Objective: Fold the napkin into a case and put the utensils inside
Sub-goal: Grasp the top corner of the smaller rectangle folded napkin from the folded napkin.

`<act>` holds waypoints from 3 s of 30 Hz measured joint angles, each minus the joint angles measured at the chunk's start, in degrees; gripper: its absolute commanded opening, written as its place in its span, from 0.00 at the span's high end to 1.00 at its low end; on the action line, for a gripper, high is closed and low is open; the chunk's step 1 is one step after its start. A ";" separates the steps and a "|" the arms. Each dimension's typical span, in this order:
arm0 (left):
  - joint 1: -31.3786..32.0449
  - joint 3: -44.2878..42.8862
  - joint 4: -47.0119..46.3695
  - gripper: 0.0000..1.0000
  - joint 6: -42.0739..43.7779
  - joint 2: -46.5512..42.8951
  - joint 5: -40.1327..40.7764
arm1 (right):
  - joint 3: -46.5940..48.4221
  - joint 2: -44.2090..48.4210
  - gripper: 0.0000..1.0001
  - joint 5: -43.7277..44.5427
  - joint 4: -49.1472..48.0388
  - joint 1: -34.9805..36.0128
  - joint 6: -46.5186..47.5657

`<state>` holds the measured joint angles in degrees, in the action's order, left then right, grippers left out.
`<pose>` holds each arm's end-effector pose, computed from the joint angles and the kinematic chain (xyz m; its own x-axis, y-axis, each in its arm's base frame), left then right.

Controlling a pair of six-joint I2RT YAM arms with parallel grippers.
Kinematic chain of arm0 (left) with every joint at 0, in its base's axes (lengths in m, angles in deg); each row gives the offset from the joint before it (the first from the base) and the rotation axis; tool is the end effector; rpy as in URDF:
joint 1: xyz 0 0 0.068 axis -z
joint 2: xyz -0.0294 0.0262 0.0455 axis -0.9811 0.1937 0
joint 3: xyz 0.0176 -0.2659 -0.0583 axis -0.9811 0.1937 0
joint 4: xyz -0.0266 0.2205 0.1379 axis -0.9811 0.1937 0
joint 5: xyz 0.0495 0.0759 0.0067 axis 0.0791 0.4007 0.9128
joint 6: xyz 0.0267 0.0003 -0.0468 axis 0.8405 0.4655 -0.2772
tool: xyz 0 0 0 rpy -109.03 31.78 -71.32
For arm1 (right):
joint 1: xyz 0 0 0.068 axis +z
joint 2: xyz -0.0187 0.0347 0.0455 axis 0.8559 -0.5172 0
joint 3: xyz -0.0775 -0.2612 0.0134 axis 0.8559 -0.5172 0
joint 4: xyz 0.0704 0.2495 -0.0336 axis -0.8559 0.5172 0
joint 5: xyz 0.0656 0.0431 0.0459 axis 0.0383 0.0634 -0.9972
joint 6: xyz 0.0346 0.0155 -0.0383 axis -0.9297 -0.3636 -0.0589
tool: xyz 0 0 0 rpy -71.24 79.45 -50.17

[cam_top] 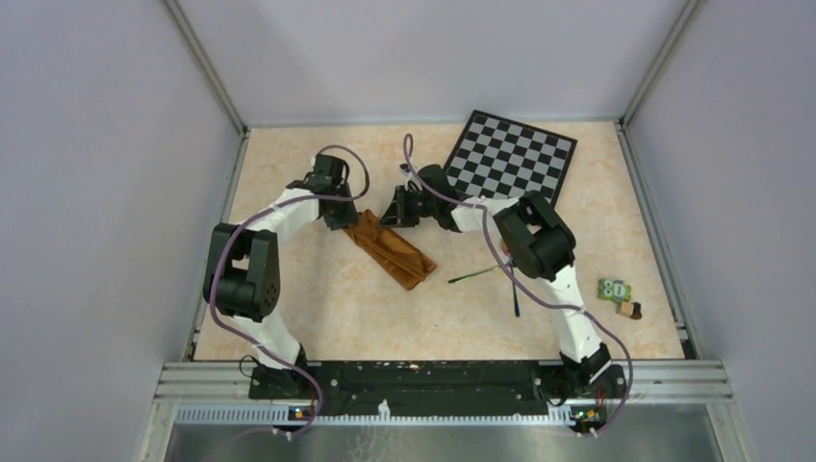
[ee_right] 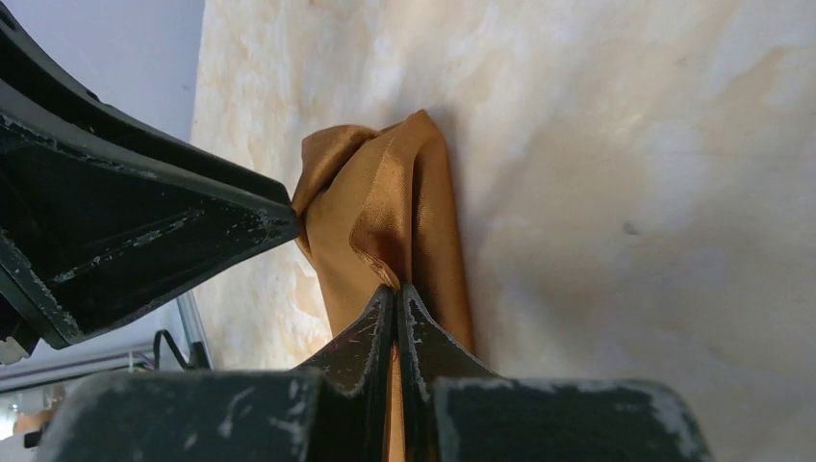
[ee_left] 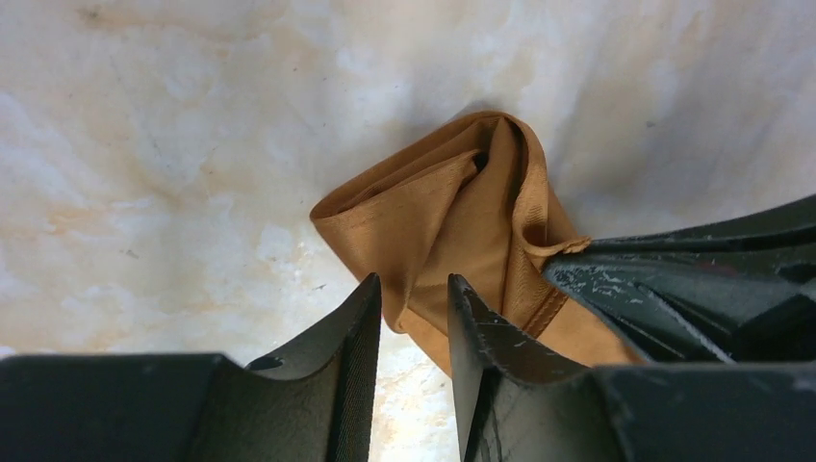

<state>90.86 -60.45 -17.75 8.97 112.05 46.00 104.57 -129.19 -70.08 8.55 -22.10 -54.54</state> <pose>0.3519 -0.0757 0.2013 -0.8294 -0.3282 -0.4521 -0.2184 0.9353 -0.2783 0.3900 0.3154 0.1244 -0.8779 0.0468 -0.4765 -0.3971 0.4848 0.7793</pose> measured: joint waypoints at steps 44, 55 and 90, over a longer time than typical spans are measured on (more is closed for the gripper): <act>1.62 -0.63 2.45 0.99 1.22 0.92 4.92 | 7.19 -6.34 0.57 0.31 -2.38 6.93 -6.23; 1.64 0.46 2.40 1.00 1.22 0.83 4.76 | 3.45 -5.31 0.62 -4.87 -8.35 4.57 -11.28; 0.37 4.90 2.36 0.51 -0.24 -8.35 -6.32 | -1.18 -1.11 0.86 -3.82 -5.53 4.31 -9.55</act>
<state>91.23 -55.56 -15.39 8.73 103.70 39.68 103.39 -130.31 -73.91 3.02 -17.80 -64.09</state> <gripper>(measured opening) 0.520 0.158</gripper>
